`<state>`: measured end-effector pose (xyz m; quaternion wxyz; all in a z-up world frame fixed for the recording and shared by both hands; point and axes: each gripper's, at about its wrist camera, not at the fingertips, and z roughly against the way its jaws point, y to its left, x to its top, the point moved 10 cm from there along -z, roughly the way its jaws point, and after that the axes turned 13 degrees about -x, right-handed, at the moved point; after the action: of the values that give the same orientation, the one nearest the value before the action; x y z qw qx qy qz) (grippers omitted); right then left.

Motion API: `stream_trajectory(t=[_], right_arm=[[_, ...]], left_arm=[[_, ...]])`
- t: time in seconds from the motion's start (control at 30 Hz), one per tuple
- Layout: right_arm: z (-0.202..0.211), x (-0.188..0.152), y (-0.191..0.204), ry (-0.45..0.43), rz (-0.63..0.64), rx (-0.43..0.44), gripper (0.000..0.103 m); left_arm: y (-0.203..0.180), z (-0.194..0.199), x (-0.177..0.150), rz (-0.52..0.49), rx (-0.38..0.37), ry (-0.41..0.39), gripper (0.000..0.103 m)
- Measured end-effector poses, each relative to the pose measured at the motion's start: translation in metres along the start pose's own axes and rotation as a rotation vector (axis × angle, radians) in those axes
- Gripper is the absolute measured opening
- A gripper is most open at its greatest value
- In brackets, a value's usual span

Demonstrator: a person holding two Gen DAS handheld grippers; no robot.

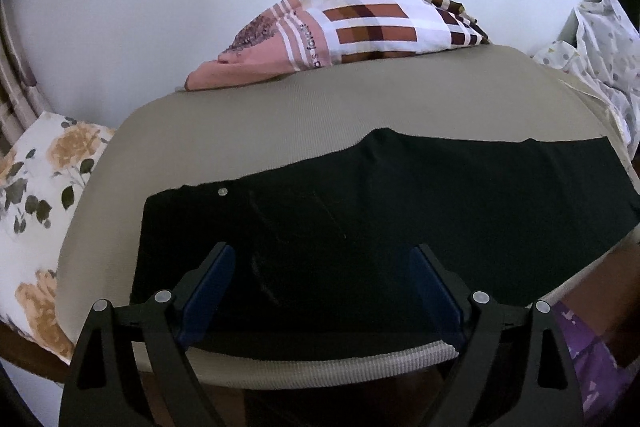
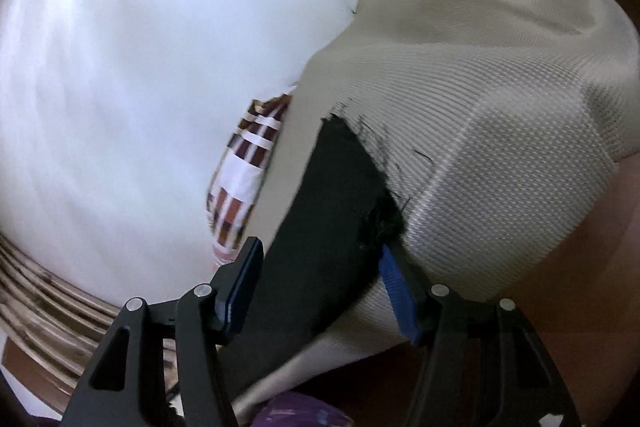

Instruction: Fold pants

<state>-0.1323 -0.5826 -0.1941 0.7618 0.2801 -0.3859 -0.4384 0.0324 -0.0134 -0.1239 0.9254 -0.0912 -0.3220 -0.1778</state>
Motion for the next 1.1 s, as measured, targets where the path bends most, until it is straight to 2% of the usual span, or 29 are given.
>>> stream_trajectory(t=[0.1, 0.27, 0.4, 0.47, 0.53, 0.67, 0.7, 0.73, 0.8, 0.87, 0.97, 1.0, 1.03, 1.1], right_arm=[[-0.002, -0.007, -0.004, -0.012, 0.062, -0.103, 0.062], [-0.007, -0.025, 0.024, -0.033, 0.225, -0.139, 0.062], [-0.015, -0.028, 0.022, -0.032, 0.231, -0.159, 0.061], [-0.013, -0.023, 0.021, -0.044, 0.193, -0.128, 0.051], [-0.011, -0.018, 0.021, -0.053, 0.181, -0.120, 0.031], [-0.017, -0.014, 0.012, -0.021, 0.151, -0.147, 0.029], [-0.018, -0.014, 0.012, -0.017, 0.141, -0.140, 0.036], [-0.018, -0.014, 0.014, -0.015, 0.128, -0.127, 0.055], [-0.020, -0.014, 0.025, -0.018, 0.098, -0.076, 0.076], [-0.023, -0.012, 0.034, -0.032, 0.104, -0.086, 0.080], [-0.034, -0.013, 0.039, -0.014, 0.156, -0.172, 0.079], [-0.036, -0.013, 0.040, -0.008, 0.167, -0.190, 0.072], [-0.040, -0.014, 0.042, 0.010, 0.191, -0.225, 0.046], [-0.047, -0.015, 0.035, 0.040, 0.207, -0.296, 0.014]], left_arm=[[0.003, -0.002, -0.003, 0.016, -0.001, 0.012, 0.089], [0.006, -0.006, -0.009, 0.040, -0.005, 0.033, 0.089], [0.006, -0.006, -0.012, 0.051, -0.010, 0.041, 0.089], [0.005, -0.006, -0.012, 0.048, -0.011, 0.040, 0.089], [0.004, -0.006, -0.012, 0.043, -0.008, 0.039, 0.089], [0.002, -0.009, -0.013, 0.028, -0.005, 0.045, 0.089], [0.002, -0.010, -0.013, 0.030, -0.009, 0.048, 0.089], [0.002, -0.010, -0.014, 0.033, -0.013, 0.050, 0.089], [0.003, -0.011, -0.016, 0.036, -0.017, 0.056, 0.089], [0.004, -0.013, -0.017, 0.043, -0.020, 0.062, 0.089], [0.005, -0.015, -0.017, 0.046, -0.023, 0.063, 0.089], [0.005, -0.014, -0.017, 0.042, -0.017, 0.061, 0.089], [0.006, -0.015, -0.016, 0.035, -0.005, 0.057, 0.089], [0.011, -0.015, -0.013, 0.013, 0.042, 0.041, 0.089]])
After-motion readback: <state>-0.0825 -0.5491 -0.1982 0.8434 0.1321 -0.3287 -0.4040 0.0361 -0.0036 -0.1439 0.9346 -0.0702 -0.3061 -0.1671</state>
